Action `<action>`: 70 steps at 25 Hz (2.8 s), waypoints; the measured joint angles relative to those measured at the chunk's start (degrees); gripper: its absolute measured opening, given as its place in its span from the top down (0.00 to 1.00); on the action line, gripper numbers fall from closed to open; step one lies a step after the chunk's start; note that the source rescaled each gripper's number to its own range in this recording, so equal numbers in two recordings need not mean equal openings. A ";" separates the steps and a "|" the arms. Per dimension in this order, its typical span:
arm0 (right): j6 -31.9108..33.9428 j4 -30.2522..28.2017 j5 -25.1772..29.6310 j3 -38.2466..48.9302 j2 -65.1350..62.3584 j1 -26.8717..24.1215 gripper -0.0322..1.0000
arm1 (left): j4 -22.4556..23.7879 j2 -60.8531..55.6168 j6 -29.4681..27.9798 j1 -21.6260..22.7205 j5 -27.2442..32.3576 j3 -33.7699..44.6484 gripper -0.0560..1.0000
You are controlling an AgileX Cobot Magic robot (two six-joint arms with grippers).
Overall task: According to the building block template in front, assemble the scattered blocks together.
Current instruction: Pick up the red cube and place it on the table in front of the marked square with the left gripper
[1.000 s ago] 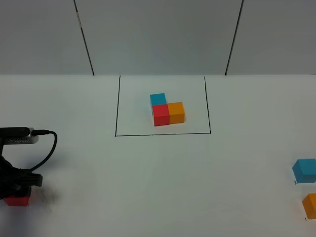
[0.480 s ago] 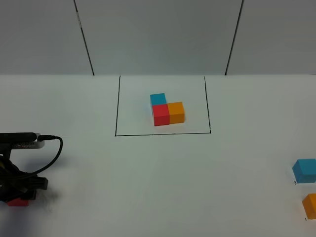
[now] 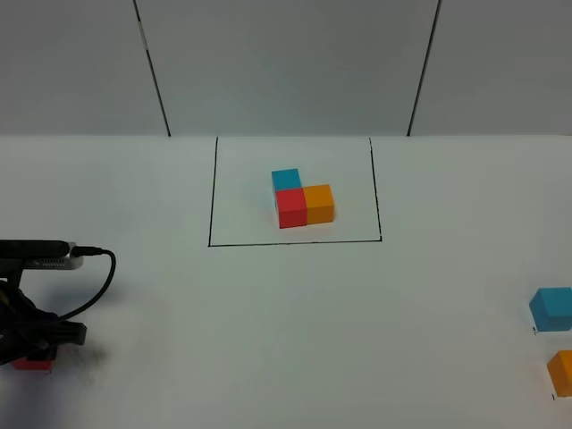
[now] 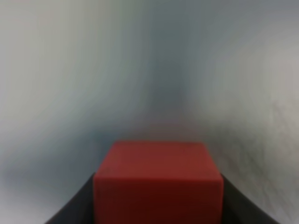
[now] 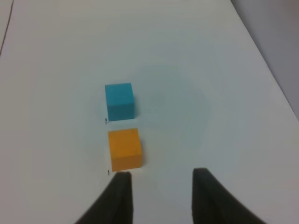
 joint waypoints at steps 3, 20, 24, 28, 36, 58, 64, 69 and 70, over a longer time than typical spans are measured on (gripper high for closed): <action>0.00 0.00 0.00 0.00 0.00 0.00 0.97 | 0.19 -2.02 4.68 -2.25 1.15 -2.37 0.95; -0.06 0.00 0.00 0.00 0.00 0.00 0.97 | -16.78 -2.91 61.42 -31.14 20.34 -21.77 0.95; -0.01 0.00 0.00 0.00 0.00 0.00 0.97 | -17.10 -2.13 62.67 -33.22 19.81 -21.83 0.95; -0.01 0.00 0.00 0.00 0.00 0.00 0.97 | -17.10 2.00 61.87 -35.04 19.78 -21.88 0.95; -0.01 0.00 0.00 0.00 0.00 0.00 0.97 | -17.11 10.65 60.43 -37.66 14.91 -22.11 0.95; 0.01 0.00 0.00 0.00 0.00 0.00 0.97 | -13.25 15.42 62.03 -37.66 7.37 -22.50 0.95; 0.01 0.00 0.00 0.00 0.00 0.00 0.97 | -13.23 15.67 62.03 -37.66 7.53 -22.57 0.95; -0.05 0.00 0.00 0.00 0.00 0.00 0.97 | -13.23 15.72 62.03 -37.66 7.59 -22.57 0.95; -0.05 0.00 0.00 0.00 0.00 0.00 0.97 | -13.29 15.72 62.03 -37.66 7.58 -22.57 0.95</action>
